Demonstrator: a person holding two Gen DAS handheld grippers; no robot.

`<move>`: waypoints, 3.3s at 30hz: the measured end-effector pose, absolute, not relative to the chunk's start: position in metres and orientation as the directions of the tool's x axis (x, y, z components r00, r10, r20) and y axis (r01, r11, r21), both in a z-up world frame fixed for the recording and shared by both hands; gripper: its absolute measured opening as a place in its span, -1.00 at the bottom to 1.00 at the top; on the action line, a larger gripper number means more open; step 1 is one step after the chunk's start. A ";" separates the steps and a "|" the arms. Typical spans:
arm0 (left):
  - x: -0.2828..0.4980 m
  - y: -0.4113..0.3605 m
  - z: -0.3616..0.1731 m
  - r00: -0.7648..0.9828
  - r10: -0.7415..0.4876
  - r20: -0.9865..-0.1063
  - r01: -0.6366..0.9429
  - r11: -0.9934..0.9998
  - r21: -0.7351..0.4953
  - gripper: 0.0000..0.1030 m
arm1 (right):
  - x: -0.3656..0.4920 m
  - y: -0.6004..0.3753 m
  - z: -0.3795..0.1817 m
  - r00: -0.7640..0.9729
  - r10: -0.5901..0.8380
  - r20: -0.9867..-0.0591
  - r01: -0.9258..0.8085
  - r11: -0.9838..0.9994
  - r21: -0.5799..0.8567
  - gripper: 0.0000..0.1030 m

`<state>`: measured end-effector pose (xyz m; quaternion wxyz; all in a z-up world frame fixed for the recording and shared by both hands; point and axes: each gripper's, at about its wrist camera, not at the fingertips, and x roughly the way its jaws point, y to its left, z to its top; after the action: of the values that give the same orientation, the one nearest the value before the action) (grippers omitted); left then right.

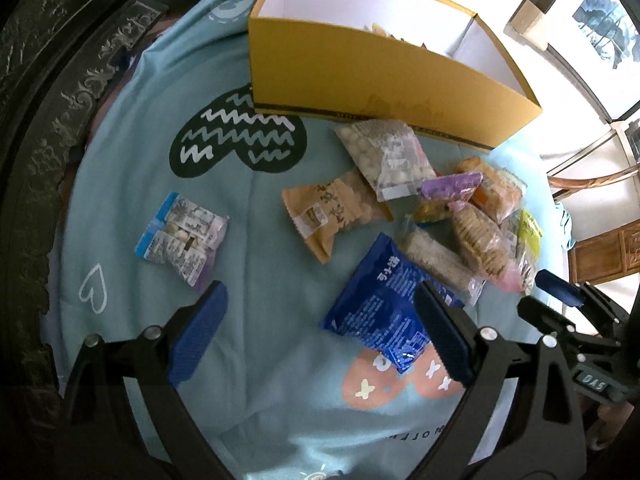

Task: Organize snacks
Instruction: 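Move both open grippers back over the snack pile, then grasp the blue snack bag with the left gripper while the right grasps the pink-bottomed cracker bag, then carry the blue bag into the box with the left gripper while the right drops the cracker bag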

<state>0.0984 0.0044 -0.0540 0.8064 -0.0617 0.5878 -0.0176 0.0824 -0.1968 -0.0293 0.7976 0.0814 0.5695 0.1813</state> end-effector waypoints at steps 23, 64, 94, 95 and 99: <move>0.101 -0.095 -0.141 0.177 -0.070 -0.982 0.271 0.962 -0.020 0.91 | 0.082 -0.254 -0.051 0.257 0.380 -0.889 0.003 0.919 0.394 0.20; 0.090 -0.060 -0.122 0.269 -0.194 -0.944 0.227 0.965 -0.134 0.17 | 0.142 -0.175 -0.092 0.127 0.405 -0.906 -0.036 0.914 0.403 -0.05; 0.072 -0.030 -0.044 0.365 -0.274 -0.890 0.204 0.956 -0.211 -0.08 | 0.095 -0.220 -0.005 0.259 0.556 -0.790 -0.071 0.827 0.558 -0.05; 0.073 -0.029 -0.034 0.384 -0.282 -0.879 0.207 0.954 -0.215 -0.08 | 0.096 -0.221 -0.001 0.269 0.556 -0.787 -0.078 0.827 0.557 -0.05; 0.078 -0.024 0.001 0.443 -0.292 -0.848 0.216 0.952 -0.216 -0.08 | 0.106 -0.220 0.020 0.312 0.556 -0.770 -0.114 0.827 0.551 -0.05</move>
<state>0.0778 -0.0242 0.0007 0.8486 -0.0377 0.5061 -0.1498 0.1059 -0.2196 0.0196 0.7842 0.2022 0.5463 0.2138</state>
